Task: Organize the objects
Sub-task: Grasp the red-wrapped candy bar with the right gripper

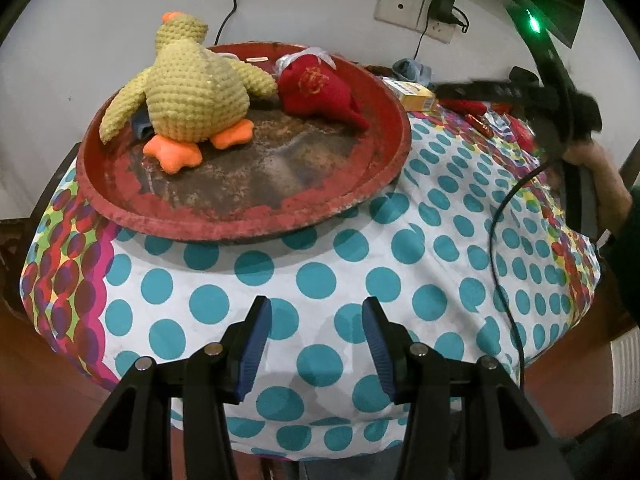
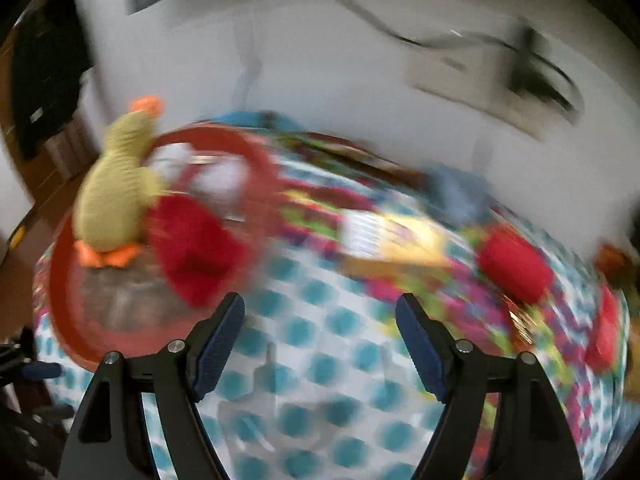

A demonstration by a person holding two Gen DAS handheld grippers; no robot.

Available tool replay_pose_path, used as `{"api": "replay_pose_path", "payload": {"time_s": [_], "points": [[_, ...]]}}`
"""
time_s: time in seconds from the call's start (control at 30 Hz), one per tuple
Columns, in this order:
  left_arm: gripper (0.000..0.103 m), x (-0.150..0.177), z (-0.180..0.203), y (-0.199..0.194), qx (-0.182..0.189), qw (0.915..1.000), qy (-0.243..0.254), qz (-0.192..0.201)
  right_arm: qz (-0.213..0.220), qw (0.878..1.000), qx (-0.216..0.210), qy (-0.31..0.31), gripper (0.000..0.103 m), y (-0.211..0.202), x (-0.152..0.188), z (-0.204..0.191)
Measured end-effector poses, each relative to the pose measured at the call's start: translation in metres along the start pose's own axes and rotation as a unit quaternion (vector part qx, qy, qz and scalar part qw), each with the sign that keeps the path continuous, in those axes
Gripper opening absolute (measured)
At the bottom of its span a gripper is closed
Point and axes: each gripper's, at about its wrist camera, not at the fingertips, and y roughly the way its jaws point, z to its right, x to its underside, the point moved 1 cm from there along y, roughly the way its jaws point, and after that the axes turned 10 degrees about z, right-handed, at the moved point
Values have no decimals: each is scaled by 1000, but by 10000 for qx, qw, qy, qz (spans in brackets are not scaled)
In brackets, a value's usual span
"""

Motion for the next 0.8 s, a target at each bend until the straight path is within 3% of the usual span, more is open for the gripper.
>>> {"api": "replay_pose_path", "payload": {"time_s": [0.17,0.3,0.5,0.57,0.7,0.8], "points": [[48,3,-1,4,-34,10000,34,-57,-3,9940,779,763,76,-9,39,98],[48,4,1,6,-44,9999,157,-25,-79,9898,1080,930,76,0,53,142],[48,5,3,8,34,9998,199,-1,-208,9891,1077,979,73,19,59,161],[48,5,5,8,5,9995,312,3,-297,9891,1089,941,62,28,59,162],[48,6,9,8,-36,9990,434,84,-267,9904,1032,881,57,34,57,160],[48,7,11,9,37,9991,409,97,-248,9912,983,848,46,40,56,163]]}}
